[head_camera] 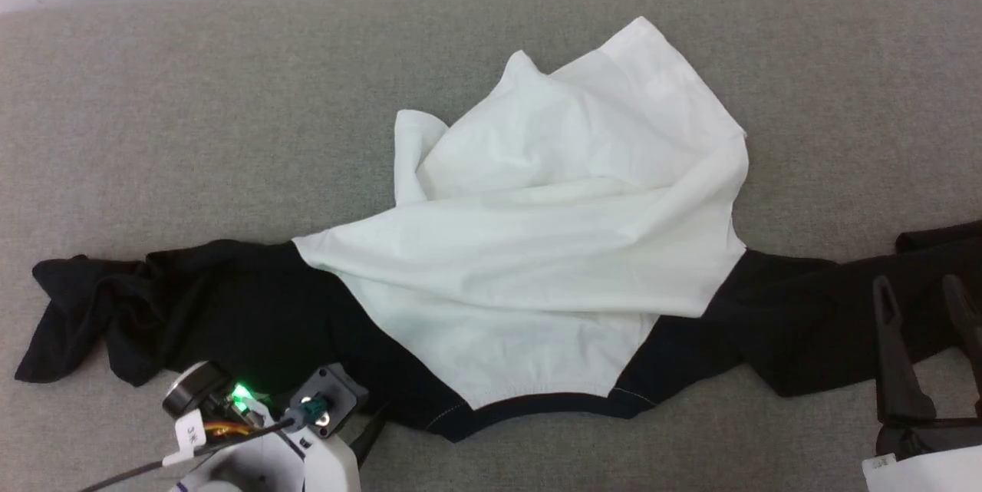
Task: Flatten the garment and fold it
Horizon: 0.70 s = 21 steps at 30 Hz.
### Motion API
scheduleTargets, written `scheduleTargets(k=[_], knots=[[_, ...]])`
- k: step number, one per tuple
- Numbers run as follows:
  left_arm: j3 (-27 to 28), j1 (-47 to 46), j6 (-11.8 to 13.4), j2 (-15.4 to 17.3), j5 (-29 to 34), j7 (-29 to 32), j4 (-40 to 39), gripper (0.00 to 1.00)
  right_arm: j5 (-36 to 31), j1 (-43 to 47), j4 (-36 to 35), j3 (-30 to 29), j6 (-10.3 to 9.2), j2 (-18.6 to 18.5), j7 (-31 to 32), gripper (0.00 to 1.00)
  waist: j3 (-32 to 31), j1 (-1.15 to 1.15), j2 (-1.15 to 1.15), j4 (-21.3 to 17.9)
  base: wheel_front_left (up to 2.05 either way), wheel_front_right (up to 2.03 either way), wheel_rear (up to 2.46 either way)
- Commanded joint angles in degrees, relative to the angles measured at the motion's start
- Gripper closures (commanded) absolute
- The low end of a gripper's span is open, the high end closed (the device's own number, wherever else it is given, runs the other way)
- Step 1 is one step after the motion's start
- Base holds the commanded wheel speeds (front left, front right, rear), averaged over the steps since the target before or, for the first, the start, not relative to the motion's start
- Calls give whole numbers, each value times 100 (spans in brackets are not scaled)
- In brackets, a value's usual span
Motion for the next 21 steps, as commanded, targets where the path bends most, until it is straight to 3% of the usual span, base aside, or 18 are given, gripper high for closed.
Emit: scheduleTargets(k=[1,2,3,8,12,17,21], knots=[[-212,66,-23,28,45,362,457,0,43,-66,-21,-8,-5,13,23,0,44,1,0,-18,0,0,0],[-285,11,-29,56,-3,415,473,53,49,-73,-17,-11,-5,13,21,0,60,1,0,-22,0,0,0],[-333,-38,-33,64,-77,428,483,100,54,-78,-13,-16,-5,13,17,0,74,1,0,-24,0,0,0],[-660,-248,-42,129,-462,489,613,100,83,-121,35,-24,-5,13,2,0,107,1,0,-28,0,0,0],[-611,-406,-6,49,-689,-5,695,100,112,-163,80,-11,-5,13,-4,0,44,1,0,-15,0,0,0],[37,-295,448,-411,-1220,-1084,585,100,140,-162,154,-34,-5,13,-30,0,-149,1,0,3,0,0,0],[372,16,707,-511,-1518,-1461,78,100,177,-92,230,-40,-5,13,-43,0,-348,1,0,13,0,0,0]])
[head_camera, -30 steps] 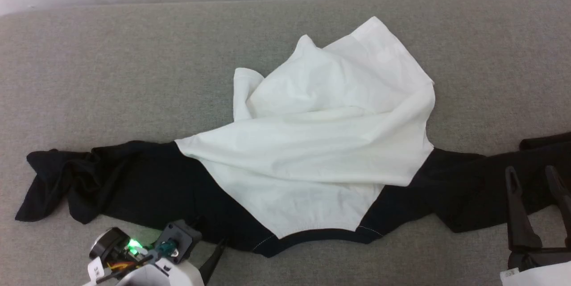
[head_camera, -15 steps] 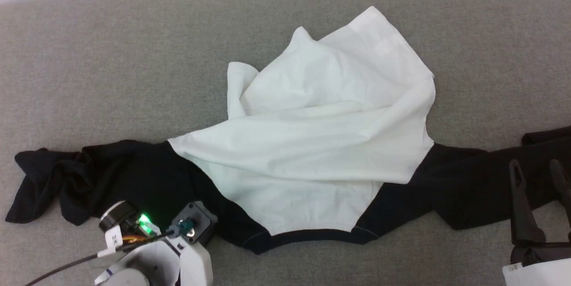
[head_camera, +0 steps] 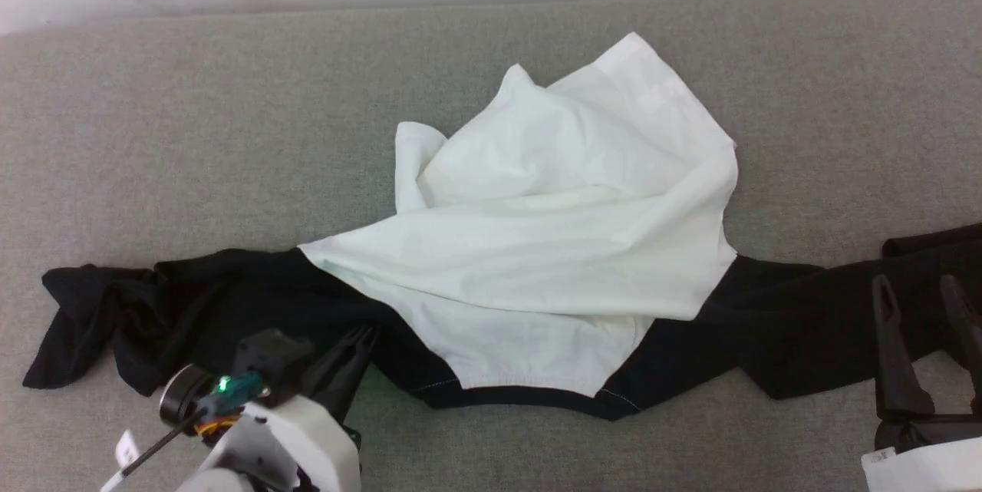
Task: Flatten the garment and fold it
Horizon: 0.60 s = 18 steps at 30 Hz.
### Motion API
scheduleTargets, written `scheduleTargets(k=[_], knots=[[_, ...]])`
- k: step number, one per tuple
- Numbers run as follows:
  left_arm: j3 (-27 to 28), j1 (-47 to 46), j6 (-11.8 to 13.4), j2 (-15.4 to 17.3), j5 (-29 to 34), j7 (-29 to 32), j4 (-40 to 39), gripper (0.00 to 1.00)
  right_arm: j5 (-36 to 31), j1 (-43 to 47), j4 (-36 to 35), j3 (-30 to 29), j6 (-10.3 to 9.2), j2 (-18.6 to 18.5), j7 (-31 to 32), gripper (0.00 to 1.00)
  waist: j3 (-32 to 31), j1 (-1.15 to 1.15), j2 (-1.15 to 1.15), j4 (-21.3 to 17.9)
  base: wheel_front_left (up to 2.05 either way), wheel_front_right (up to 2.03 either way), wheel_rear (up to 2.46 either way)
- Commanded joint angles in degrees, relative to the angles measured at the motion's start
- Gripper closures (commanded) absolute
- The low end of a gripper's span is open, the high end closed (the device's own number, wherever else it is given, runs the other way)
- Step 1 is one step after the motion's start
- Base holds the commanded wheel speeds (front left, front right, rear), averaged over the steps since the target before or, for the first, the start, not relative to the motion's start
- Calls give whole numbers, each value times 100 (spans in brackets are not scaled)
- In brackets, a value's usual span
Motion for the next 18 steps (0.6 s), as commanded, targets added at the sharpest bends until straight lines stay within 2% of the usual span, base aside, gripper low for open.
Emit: scheduleTargets(k=[1,6,10,14,18], knots=[[92,154,95,-7,-65,-71,-153,100,34,39,26,-2,-5,13,-26,0,-153,-2,0,18,0,0,0],[336,744,528,29,-213,-109,-842,100,127,197,160,106,-5,13,106,0,-367,-2,0,41,0,0,0],[399,1209,796,30,-277,-96,-1246,100,186,484,315,346,-5,13,726,0,-495,-2,0,60,0,0,0],[379,1445,896,28,-282,-118,-1434,100,206,698,294,516,-5,13,1259,0,-534,-2,0,95,0,0,0],[334,1450,891,8,-280,-130,-1481,100,337,831,245,574,-5,13,1740,0,-508,-2,0,153,0,0,0]])
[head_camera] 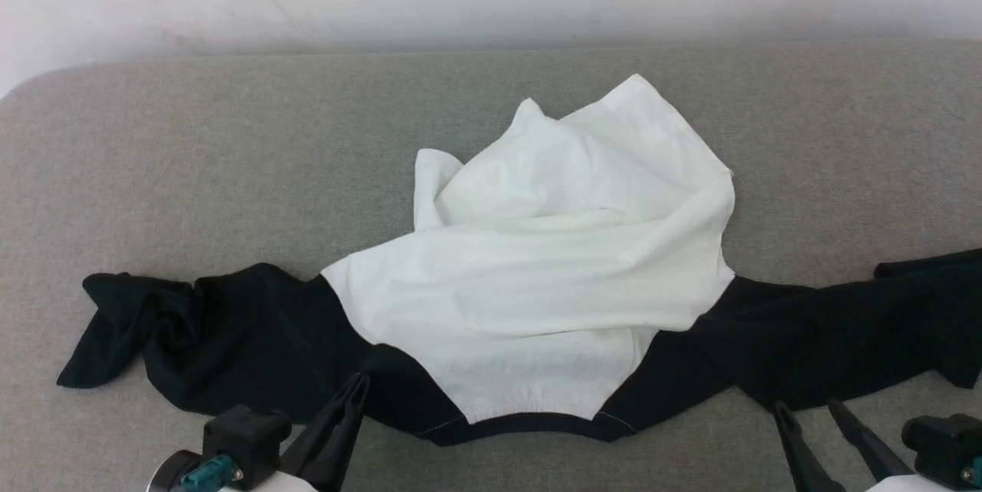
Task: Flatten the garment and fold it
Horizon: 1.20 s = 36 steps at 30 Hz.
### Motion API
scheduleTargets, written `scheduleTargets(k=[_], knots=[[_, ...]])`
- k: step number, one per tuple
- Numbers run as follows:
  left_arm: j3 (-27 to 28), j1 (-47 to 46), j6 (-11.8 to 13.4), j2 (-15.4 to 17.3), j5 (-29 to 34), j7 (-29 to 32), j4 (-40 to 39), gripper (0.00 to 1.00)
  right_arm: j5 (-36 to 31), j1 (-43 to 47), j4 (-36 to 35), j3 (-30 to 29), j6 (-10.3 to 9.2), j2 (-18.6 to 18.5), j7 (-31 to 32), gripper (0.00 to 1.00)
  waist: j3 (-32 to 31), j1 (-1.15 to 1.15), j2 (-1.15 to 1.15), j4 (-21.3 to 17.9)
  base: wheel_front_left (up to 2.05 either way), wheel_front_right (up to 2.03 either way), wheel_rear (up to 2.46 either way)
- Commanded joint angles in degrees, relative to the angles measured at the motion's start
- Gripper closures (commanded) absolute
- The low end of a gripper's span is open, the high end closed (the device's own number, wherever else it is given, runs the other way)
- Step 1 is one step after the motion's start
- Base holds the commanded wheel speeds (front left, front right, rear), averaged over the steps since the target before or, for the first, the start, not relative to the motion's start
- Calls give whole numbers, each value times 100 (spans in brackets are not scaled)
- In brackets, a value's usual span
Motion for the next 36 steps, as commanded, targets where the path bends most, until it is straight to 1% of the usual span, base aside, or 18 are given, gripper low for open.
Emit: scheduleTargets(k=[1,5,11,17,23,29,32,35,36], knots=[[-11,-20,-7,-11,-14,-33,-21,100,41,47,-26,0,-5,12,131,0,36,1,0,39,0,0,0],[-72,-168,-89,-30,5,-44,23,100,-65,6,-80,114,-5,12,555,0,166,1,0,117,0,0,0],[-199,-432,-243,-86,42,-70,176,100,-5,-281,15,210,-5,12,908,0,380,1,0,276,0,0,0],[-313,-668,-377,-159,55,-90,314,100,-106,-623,327,42,-5,12,1022,0,576,1,0,485,0,0,0],[-382,-823,-433,-221,64,-94,414,100,-192,-943,667,-50,-5,12,1108,0,718,1,0,636,0,0,0],[-424,-939,-477,-271,50,-123,503,100,-265,-1239,1039,-22,-5,12,1264,0,863,1,0,756,0,0,0],[-446,-1000,-505,-290,39,-129,544,100,-576,-1284,1150,152,-5,12,1672,0,927,1,0,799,0,0,0],[-475,-1066,-549,-326,-2,-123,589,100,-1080,-1253,1199,581,-5,12,2509,0,968,1,0,825,0,0,0],[-482,-1086,-564,-338,-17,-123,604,100,-1211,-1249,1171,736,-5,12,2802,13,978,1,0,827,0,0,0]])
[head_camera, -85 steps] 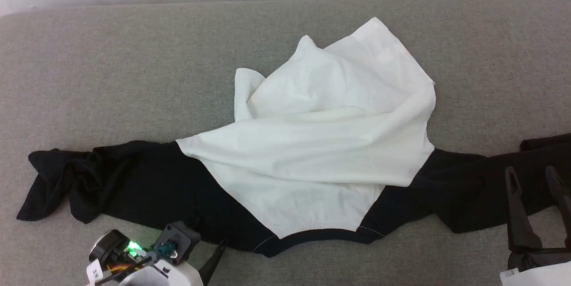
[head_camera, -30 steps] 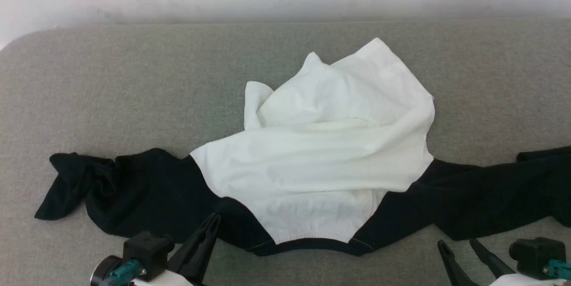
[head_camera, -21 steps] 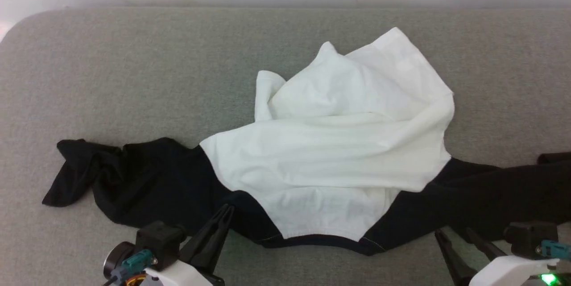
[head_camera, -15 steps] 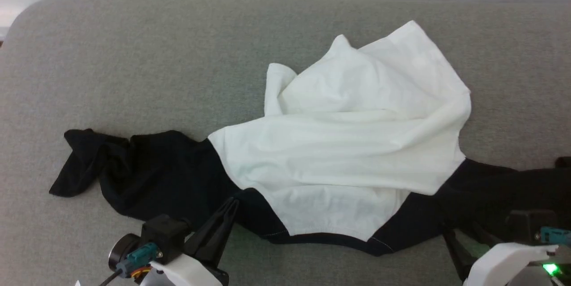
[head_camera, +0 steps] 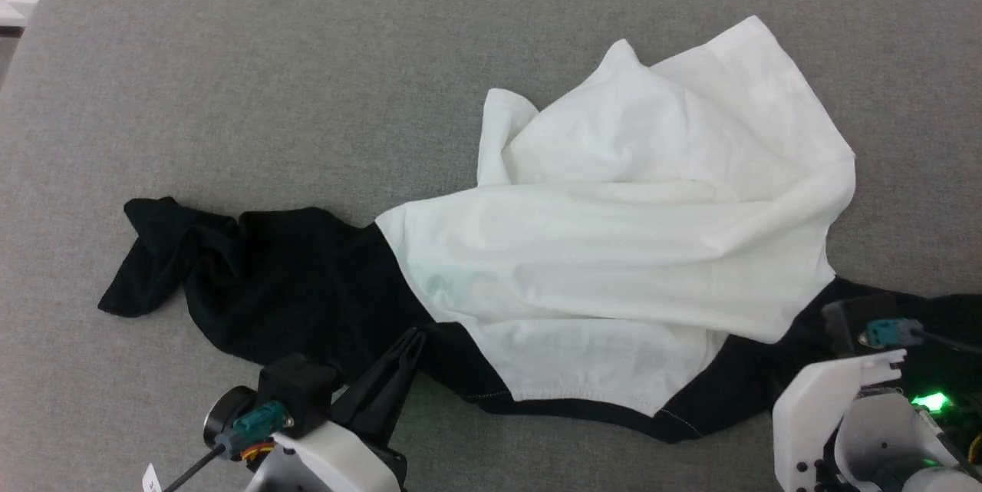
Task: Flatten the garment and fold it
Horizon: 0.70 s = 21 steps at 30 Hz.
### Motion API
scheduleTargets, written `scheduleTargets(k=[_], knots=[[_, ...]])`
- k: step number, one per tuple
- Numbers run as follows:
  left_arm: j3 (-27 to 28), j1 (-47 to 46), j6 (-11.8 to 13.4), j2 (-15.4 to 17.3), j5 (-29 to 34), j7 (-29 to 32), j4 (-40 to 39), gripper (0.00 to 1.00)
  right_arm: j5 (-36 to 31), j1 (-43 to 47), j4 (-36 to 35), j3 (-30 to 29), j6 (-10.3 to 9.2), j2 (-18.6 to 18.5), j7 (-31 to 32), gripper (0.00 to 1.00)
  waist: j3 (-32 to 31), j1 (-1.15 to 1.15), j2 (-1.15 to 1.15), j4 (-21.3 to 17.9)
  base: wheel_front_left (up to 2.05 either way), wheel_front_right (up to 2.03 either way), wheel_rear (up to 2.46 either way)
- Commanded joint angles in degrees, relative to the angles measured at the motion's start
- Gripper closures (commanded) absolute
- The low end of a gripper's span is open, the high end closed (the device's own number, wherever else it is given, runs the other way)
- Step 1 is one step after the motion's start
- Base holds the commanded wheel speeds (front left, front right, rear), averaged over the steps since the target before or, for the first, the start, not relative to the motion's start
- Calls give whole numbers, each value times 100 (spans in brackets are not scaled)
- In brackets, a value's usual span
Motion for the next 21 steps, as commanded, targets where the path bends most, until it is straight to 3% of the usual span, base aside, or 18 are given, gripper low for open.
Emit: scheduleTargets(k=[1,3,7,14,21], knots=[[-6,-110,-56,-31,-37,-33,21,100,6,274,492,355,91,161,414,57,19,1,0,8,0,0,0],[-11,-141,-69,-48,-55,-44,60,100,-173,203,357,484,91,161,660,100,23,1,0,-3,0,0,0],[9,-194,-105,-91,-121,-116,146,100,-297,25,77,426,91,161,510,100,-10,1,0,-50,0,0,0],[224,-208,-78,-276,-340,-517,61,100,69,-158,-272,-127,91,161,-766,100,-371,1,0,-171,0,0,0],[534,-48,153,-320,-425,-829,-574,100,647,-113,-722,-634,91,161,-1796,100,-970,1,0,-388,0,0,0]])
